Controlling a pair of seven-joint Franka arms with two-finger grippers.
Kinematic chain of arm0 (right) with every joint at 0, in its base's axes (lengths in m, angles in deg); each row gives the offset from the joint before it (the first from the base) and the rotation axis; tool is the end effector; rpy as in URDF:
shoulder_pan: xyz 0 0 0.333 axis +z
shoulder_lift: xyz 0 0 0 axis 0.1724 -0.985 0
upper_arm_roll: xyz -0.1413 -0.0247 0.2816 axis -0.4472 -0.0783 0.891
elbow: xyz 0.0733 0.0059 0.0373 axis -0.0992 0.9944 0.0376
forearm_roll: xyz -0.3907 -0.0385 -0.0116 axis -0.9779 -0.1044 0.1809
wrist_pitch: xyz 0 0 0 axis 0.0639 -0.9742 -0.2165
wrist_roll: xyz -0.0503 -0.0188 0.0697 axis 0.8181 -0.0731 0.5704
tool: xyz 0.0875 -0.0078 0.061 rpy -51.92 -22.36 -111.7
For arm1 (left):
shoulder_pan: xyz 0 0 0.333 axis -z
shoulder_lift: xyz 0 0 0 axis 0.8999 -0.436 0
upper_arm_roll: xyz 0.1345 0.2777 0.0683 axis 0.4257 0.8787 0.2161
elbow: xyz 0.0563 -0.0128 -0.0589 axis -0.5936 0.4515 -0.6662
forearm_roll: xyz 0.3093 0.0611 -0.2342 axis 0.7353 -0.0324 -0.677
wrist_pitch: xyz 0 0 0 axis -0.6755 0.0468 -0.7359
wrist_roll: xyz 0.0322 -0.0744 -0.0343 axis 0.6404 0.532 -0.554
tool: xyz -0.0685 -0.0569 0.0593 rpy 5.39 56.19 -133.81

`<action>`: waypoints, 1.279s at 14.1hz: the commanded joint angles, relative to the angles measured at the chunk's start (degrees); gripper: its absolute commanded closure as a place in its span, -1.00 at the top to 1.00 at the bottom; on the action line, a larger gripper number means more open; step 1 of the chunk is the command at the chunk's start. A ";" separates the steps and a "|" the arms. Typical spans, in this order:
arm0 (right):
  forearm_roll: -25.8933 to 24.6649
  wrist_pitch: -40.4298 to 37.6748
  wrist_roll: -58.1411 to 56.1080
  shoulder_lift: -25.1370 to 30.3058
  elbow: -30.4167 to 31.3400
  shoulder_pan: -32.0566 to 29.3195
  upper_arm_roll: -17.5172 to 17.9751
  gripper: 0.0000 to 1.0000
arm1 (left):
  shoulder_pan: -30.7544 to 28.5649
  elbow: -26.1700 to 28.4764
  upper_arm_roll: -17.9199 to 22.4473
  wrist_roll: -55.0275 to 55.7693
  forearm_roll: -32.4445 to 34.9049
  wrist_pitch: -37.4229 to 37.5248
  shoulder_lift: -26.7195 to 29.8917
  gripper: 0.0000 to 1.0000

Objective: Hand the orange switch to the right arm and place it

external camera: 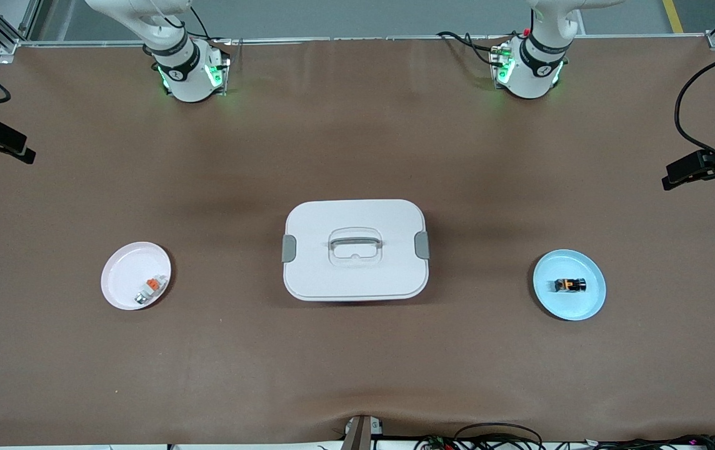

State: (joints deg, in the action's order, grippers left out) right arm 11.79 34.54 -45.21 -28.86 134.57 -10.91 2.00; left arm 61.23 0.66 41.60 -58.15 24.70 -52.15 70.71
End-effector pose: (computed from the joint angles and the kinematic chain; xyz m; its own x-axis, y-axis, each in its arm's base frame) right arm 0.5472 -0.0324 0.6587 0.9942 -0.0949 -0.0497 -0.0959 -0.9952 -0.0188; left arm 0.5840 0.0173 0.6108 0.9978 0.0331 -0.0581 0.0327 -0.9994 -0.0068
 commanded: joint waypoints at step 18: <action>-0.65 0.06 -0.42 0.62 -0.10 0.11 0.02 1.00 | -2.52 0.08 0.47 -0.37 0.26 2.07 -0.40 1.00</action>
State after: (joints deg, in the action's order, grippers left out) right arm 11.78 34.56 -45.22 -28.86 134.57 -10.91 2.00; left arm 59.71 0.78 42.09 -58.13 24.70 -51.62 70.28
